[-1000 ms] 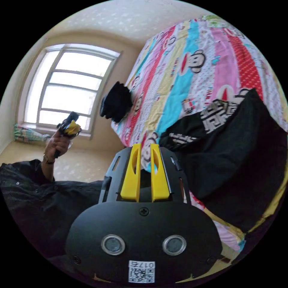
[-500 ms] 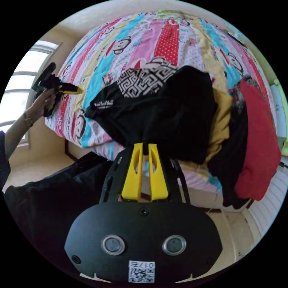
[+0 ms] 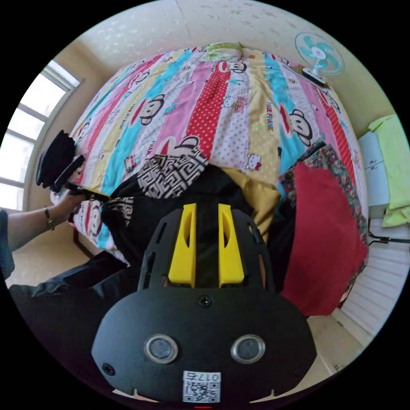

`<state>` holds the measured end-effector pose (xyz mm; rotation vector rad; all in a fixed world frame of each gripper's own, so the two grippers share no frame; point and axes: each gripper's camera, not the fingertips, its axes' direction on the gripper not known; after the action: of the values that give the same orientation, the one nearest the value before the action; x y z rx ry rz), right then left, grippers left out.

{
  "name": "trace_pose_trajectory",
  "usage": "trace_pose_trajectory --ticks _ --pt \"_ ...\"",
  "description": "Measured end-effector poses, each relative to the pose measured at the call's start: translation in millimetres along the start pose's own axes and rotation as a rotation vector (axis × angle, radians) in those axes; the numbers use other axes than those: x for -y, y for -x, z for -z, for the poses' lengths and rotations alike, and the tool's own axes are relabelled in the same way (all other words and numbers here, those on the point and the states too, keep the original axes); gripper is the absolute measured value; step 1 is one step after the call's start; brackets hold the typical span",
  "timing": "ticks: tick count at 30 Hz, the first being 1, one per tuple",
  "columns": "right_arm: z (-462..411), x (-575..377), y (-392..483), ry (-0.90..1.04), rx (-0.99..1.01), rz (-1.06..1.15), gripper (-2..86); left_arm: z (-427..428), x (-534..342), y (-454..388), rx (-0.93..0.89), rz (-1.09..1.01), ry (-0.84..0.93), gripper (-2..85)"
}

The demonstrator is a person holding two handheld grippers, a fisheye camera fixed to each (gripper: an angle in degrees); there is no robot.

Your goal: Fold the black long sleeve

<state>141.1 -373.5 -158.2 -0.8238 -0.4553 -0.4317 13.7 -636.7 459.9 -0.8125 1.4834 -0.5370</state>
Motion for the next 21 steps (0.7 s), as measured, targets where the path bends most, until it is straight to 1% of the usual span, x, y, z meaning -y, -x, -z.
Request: trace_pose_trajectory --ticks 2,3,5,6,7,9,10,11,12,14,15,17,18,19,20,21 --pt "-47 48 -7 0.122 -0.052 0.076 7.9 0 -14 2 -0.036 0.013 -0.045 -0.8" --pt "-63 56 -8 0.175 -0.059 0.093 7.8 0 -24 5 -0.058 0.022 -0.069 -0.8" --pt "-125 66 -2 0.479 -0.012 0.16 5.7 1 -39 10 -0.11 0.041 -0.099 -0.9" --pt "-128 64 2 0.492 -0.019 0.173 4.9 4 -52 15 -0.154 0.056 -0.132 -0.9" --pt "-118 62 11 0.434 -0.049 0.172 3.7 9 -66 20 -0.208 0.067 -0.179 -0.9" --pt "-86 52 25 0.329 -0.036 0.108 2.7 21 -91 29 -0.3 0.09 -0.262 -1.0" --pt "-54 37 34 0.224 -0.011 0.069 2.2 31 -110 35 -0.37 0.1 -0.318 -1.0" --pt "-20 18 46 0.133 0.017 0.049 1.8 37 -120 38 -0.398 0.101 -0.346 -1.0" --pt "-2 8 52 0.084 0.025 0.044 1.6 50 -142 40 -0.434 0.086 -0.394 -1.0" --pt "82 -35 78 -0.164 0.073 0.024 1.3 73 -175 36 -0.414 0.043 -0.46 -1.0" --pt "103 -45 85 -0.228 0.081 0.021 1.2 91 -201 33 -0.393 0.017 -0.52 -1.0" --pt "172 -72 106 -0.445 0.053 -0.02 1.0 121 -242 30 -0.424 -0.035 -0.644 -1.0" --pt "187 -76 110 -0.487 0.039 -0.033 1.0 143 -270 31 -0.461 -0.067 -0.733 -1.0" --pt "219 -84 120 -0.581 0.023 -0.047 1.0 165 -299 32 -0.515 -0.1 -0.831 -1.0" --pt "252 -94 130 -0.696 0.023 -0.041 1.0 177 -314 33 -0.544 -0.127 -0.886 -1.0" --pt "267 -99 136 -0.759 0.026 -0.032 1.0 202 -344 33 -0.585 -0.186 -0.991 -1.0"
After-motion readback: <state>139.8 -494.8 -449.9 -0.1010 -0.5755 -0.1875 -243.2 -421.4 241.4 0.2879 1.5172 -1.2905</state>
